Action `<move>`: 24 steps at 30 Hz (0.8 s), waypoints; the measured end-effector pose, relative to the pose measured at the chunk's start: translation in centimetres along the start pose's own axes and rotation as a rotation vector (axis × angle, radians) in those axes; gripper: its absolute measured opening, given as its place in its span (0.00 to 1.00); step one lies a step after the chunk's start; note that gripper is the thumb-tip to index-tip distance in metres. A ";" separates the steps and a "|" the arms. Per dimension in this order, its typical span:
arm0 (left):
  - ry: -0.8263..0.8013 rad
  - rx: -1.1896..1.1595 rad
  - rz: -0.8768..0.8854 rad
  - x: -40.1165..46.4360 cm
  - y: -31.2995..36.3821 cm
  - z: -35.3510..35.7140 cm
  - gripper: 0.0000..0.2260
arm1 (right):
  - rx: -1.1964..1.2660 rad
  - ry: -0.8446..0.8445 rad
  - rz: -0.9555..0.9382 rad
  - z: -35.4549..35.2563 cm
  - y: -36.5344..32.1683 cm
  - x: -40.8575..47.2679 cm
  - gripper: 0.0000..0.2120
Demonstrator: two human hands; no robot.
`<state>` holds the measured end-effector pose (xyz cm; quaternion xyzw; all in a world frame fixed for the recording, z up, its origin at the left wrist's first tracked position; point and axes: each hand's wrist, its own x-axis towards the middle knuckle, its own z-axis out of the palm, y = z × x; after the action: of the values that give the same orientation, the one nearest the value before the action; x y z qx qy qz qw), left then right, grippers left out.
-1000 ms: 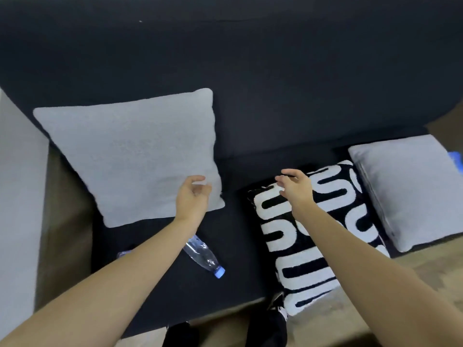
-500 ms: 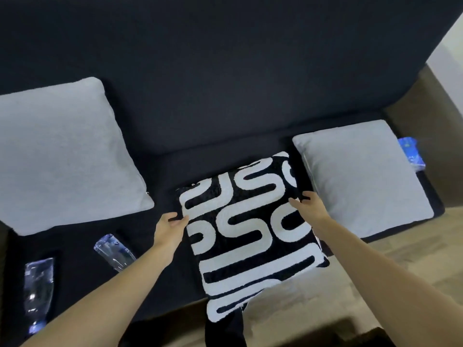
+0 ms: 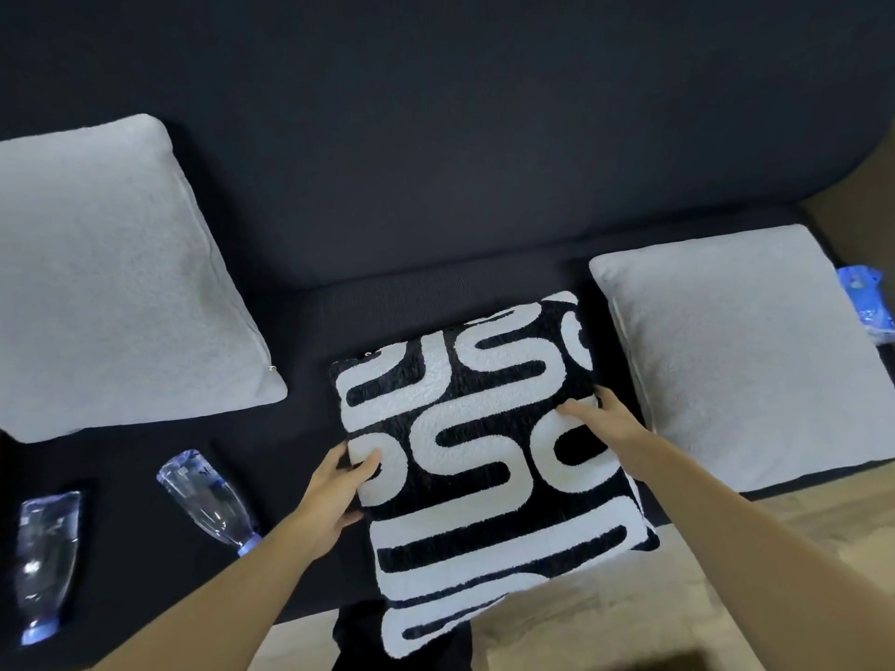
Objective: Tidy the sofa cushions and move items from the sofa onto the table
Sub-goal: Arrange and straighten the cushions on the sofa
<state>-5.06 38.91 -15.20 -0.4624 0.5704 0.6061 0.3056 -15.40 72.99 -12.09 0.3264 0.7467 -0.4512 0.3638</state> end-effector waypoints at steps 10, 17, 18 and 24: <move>-0.064 -0.126 0.106 -3.2 1.2 -0.6 0.18 | 0.045 0.065 -0.025 -0.1 -0.8 -3.5 0.34; -0.136 -0.136 0.238 -6.7 8.5 -1.8 0.21 | 0.147 0.105 -0.151 -1.6 -6.4 -8.4 0.28; -0.151 -0.132 0.266 -7.2 10.1 -2.1 0.21 | 0.155 0.116 -0.184 -1.9 -7.7 -9.1 0.27; -0.221 -0.137 0.487 -9.2 18.6 -2.2 0.25 | 0.218 0.113 -0.333 -3.9 -15.3 -11.1 0.38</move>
<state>-17.77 35.23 0.93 -0.2625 0.5858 0.7456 0.1792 -23.08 68.94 5.22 0.2608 0.7562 -0.5644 0.2041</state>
